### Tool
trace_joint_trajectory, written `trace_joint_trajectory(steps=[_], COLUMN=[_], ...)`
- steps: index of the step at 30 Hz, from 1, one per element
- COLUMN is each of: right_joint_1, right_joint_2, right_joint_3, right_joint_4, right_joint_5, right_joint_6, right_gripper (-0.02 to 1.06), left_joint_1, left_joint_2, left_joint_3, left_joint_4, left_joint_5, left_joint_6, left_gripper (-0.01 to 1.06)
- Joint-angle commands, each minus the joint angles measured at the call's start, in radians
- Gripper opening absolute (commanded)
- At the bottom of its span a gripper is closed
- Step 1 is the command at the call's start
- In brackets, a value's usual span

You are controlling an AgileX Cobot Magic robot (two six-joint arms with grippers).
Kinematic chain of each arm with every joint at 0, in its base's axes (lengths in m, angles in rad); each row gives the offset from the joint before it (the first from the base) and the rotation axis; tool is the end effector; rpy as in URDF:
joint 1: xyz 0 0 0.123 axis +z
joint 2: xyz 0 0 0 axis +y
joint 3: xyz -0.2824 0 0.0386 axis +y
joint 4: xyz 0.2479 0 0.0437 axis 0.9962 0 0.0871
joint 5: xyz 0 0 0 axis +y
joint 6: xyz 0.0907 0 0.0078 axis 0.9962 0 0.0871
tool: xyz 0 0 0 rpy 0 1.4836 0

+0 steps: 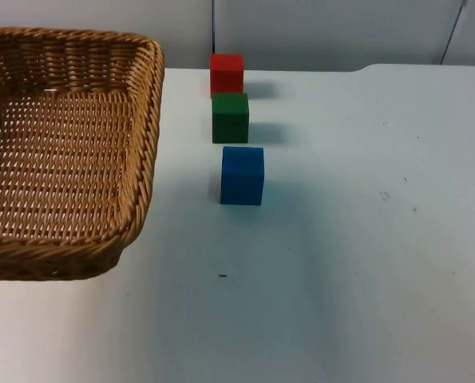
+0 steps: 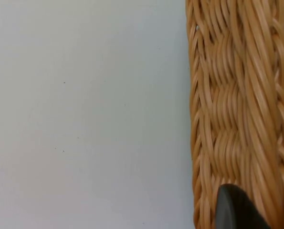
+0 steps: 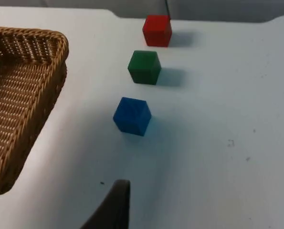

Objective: Pick up the basket with the left hand and place the blue cube into the basket with the right hand.

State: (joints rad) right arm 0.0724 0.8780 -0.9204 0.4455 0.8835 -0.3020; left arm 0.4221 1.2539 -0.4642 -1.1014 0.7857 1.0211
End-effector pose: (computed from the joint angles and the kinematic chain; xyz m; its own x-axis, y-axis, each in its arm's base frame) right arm 0.1579 0.0419 0.3635 -0.6424 -0.0540 -0.7645 -0.3267 0.9217 0.2094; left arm 0.1918 0.0231 0.1943 -0.8271 -0.3096 -0.4691 -0.0110 0.8434 -0.5372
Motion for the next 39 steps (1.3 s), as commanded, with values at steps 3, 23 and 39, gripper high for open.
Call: trace_joint_trajectory(steps=[3,23,39], right_joint_1=[0.044,0.477,0.548], right_joint_2=[0.167,0.982,1.327], right_joint_3=[-0.071,-0.537,-0.748], right_joint_4=[0.030,-0.352,-0.399], right_joint_5=[-0.027,-0.221,-0.178], right_joint_6=[-0.011,0.587,0.778], right_gripper=[1.04,1.04,1.01], left_joint_1=[0.005,0.005,0.005], left_joint_2=[-0.004,-0.004,-0.004], left_joint_3=[-0.006,-0.006,-0.006], left_joint_4=[-0.018,-0.012,-0.013], left_joint_5=[0.012,0.008,0.010], left_joint_6=[-0.012,-0.012,-0.012], left_gripper=[0.00,0.00,0.00])
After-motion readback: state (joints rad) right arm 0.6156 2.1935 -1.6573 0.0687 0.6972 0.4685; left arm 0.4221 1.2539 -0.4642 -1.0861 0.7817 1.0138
